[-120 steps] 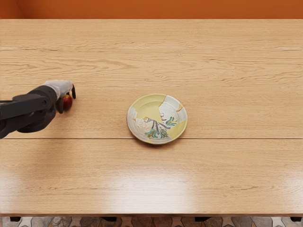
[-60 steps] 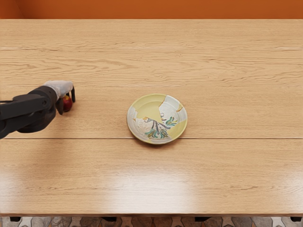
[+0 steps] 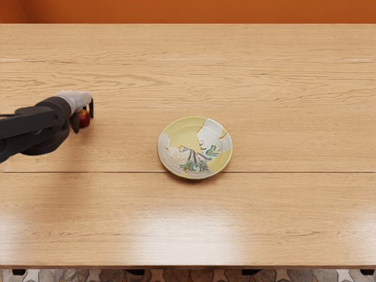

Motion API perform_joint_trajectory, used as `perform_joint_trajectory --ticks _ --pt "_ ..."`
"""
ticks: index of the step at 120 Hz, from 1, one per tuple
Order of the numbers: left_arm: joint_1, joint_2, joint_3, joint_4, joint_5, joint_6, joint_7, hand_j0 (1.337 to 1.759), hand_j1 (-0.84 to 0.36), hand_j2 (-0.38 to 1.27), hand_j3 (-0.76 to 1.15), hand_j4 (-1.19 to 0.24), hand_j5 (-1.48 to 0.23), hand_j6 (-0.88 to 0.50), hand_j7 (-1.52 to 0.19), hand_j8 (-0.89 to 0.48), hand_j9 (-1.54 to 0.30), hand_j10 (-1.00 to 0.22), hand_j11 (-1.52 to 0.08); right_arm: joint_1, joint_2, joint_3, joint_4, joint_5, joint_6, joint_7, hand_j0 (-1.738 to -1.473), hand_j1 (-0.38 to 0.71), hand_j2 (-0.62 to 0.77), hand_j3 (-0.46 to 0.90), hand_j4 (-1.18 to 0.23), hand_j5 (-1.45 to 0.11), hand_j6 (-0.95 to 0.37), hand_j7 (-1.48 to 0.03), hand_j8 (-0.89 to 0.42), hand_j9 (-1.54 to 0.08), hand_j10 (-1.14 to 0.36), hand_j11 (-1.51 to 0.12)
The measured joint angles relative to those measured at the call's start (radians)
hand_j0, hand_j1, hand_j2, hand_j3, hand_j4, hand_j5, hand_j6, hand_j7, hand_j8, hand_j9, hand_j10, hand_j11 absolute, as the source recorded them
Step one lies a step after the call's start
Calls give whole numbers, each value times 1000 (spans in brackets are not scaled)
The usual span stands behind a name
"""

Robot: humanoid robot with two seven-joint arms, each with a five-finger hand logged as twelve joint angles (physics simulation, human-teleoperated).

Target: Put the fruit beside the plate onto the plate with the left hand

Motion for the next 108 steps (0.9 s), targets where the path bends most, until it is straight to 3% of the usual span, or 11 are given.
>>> perform_joint_trajectory --ticks 22,47,52,65,72,82,87,100,108 --pt "-74 -78 -8 -2 -45 -63 -1 1651 -368 390 0 -506 -1056 -309 -1038 -362 -1029 -730 -1029 0 0 0 0 0 0 0 -1658 -334 -3 0 -12 -16 -12 -16 -12 -16 -12 -16" --pt "-148 -162 -12 -42 -126 -134 -1 1652 -395 405 0 -473 -1096 -269 -1060 -342 -1053 -770 -1055 0 0 0 0 0 0 0 -1658 -334 -3 0 -12 -16 -12 -16 -12 -16 -12 -16" --pt "-160 -167 -13 -50 -140 -141 -1 1652 -359 331 0 -491 -1104 -286 -1065 -351 -1058 -775 -1060 0 0 0 0 0 0 0 -1658 -334 -3 0 -12 -16 -12 -16 -12 -16 -12 -16" --pt "-194 -201 -13 -59 -170 -157 -1 1652 -372 403 0 -496 -1118 -288 -1077 -346 -1064 -787 -1066 0 0 0 0 0 0 0 -1658 -334 -3 0 -12 -16 -12 -16 -12 -16 -12 -16" --pt "-210 -207 -13 -61 -183 -164 -1 1652 -332 318 0 -509 -1120 -307 -1085 -354 -1067 -789 -1071 0 0 0 0 0 0 0 -1658 -334 -3 0 -12 -16 -12 -16 -12 -16 -12 -16" --pt "-222 -231 -13 -62 -195 -170 -1 1652 -340 372 0 -524 -1111 -315 -1089 -360 -1069 -793 -1071 0 0 0 0 0 0 0 -1658 -334 -3 0 -12 -16 -12 -17 -12 -16 -12 -16" --pt "-229 -232 -14 -62 -199 -170 -1 1652 -294 255 0 -541 -1109 -329 -1095 -373 -1072 -793 -1074 0 0 0 0 0 0 0 -1658 -334 -3 0 -12 -16 -12 -16 -12 -16 -12 -16" --pt "-231 -236 -24 -62 -205 -171 -1 1652 -322 354 0 -581 -1103 -332 -1097 -381 -1071 -793 -1074 0 0 0 0 0 0 0 -1658 -334 -3 0 -12 -16 -12 -16 -12 -16 -12 -16" --pt "-233 -314 -33 -63 -209 -173 -1 1653 -346 428 0 -585 -1108 -336 -1106 -357 -1072 -783 -1071 0 0 0 0 0 0 0 -1658 -334 -3 0 -12 -16 -12 -16 -12 -16 -12 -16"
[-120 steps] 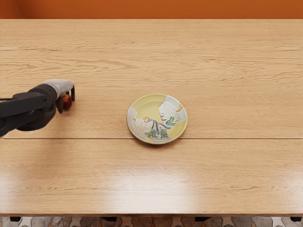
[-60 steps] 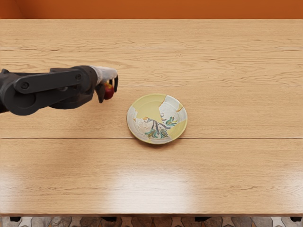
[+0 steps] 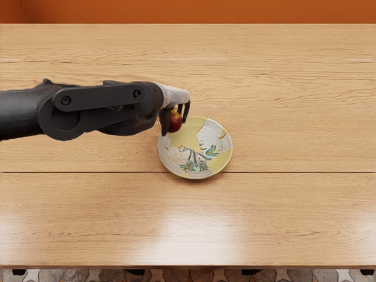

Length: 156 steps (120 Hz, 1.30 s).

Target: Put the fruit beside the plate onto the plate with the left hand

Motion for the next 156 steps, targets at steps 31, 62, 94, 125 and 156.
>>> perform_joint_trajectory --ticks 31,62,94,125,156 --pt "-18 -50 -17 1 -8 1 0 1654 -349 575 0 -730 -1117 -377 -1098 -422 -1077 -804 -1078 0 0 0 0 0 0 0 -1658 -334 -3 0 -12 -16 -12 -16 -12 -16 -12 -16" --pt "16 -87 -11 2 -8 1 0 1655 -383 674 0 -772 -1126 -383 -1106 -412 -1077 -811 -1077 0 0 0 0 0 0 0 -1658 -334 -3 0 -12 -16 -12 -16 -12 -16 -12 -16" --pt "59 -87 -31 8 -29 14 0 1656 -249 467 0 -591 -844 -340 -819 -366 -811 -612 -812 0 0 0 0 0 0 0 -1658 -334 -3 0 -12 -16 -12 -16 -12 -16 -12 -16" --pt "87 -60 -138 9 -202 7 0 1657 180 133 0 -168 -239 -98 -232 -105 -229 -174 -230 -1 0 0 0 0 0 0 -1658 -334 -3 0 -13 -16 -12 -16 -12 -16 -12 -16" --pt "195 188 -412 11 -464 -327 0 1658 302 38 0 -48 -68 -28 -65 -30 -65 -49 -65 -1 0 0 0 0 0 0 -1658 -334 -3 0 -12 -16 -12 -16 -12 -16 -12 -16"
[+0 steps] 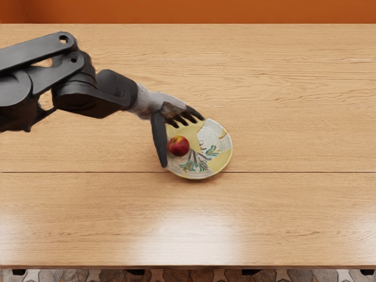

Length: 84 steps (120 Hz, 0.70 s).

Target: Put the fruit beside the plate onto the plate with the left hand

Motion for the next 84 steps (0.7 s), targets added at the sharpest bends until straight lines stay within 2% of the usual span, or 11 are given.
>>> perform_joint_trajectory --ticks 7,20,28,43,51,64,76,84 --pt "6 80 -54 1 -59 -51 0 1658 314 29 0 -36 -51 -22 -49 -23 -49 -37 -49 0 0 0 0 0 0 0 -1658 -334 -3 0 -12 -16 -12 -16 -12 -16 -12 -16" --pt "37 129 -115 2 -137 -94 0 1658 328 17 0 -22 -30 -13 -29 -14 -29 -22 -29 0 0 0 0 0 0 0 -1658 -334 -3 0 -12 -16 -12 -16 -12 -16 -12 -16" --pt "70 207 -150 5 -200 -105 0 1658 334 12 0 -16 -22 -9 -21 -10 -21 -16 -21 0 0 0 0 0 0 0 -1658 -334 -3 0 -13 -16 -12 -16 -12 -16 -12 -16" --pt "201 319 -218 17 -319 -114 0 1658 341 7 0 -9 -12 -6 -11 -6 -11 -9 -11 1 0 0 0 0 0 0 -1658 -334 -3 0 -12 -16 -12 -16 -12 -16 -12 -16" --pt "247 379 -241 22 -374 -116 0 1658 343 5 0 -7 -9 -4 -8 -4 -8 -7 -8 0 0 0 0 0 0 0 -1658 -334 -3 0 -13 -16 -12 -16 -12 -16 -12 -16" --pt "291 422 -265 60 -453 -118 0 1658 346 3 0 -4 -5 -3 -5 -3 -5 -4 -5 0 0 0 0 0 0 0 -1658 -334 -3 0 -12 -16 -12 -16 -12 -16 -12 -16" --pt "366 477 -273 83 -503 -118 0 1658 347 2 0 -3 -3 -2 -3 -2 -3 -2 -3 1 0 0 0 0 0 0 -1658 -334 -3 0 -13 -16 -12 -16 -13 -16 -13 -16" --pt "377 485 -275 89 -525 -118 0 1658 348 1 0 -2 -2 -1 -2 -1 -2 -1 -2 0 0 0 0 0 0 0 -1658 -334 -3 0 -13 -16 -12 -17 -12 -17 -12 -17"
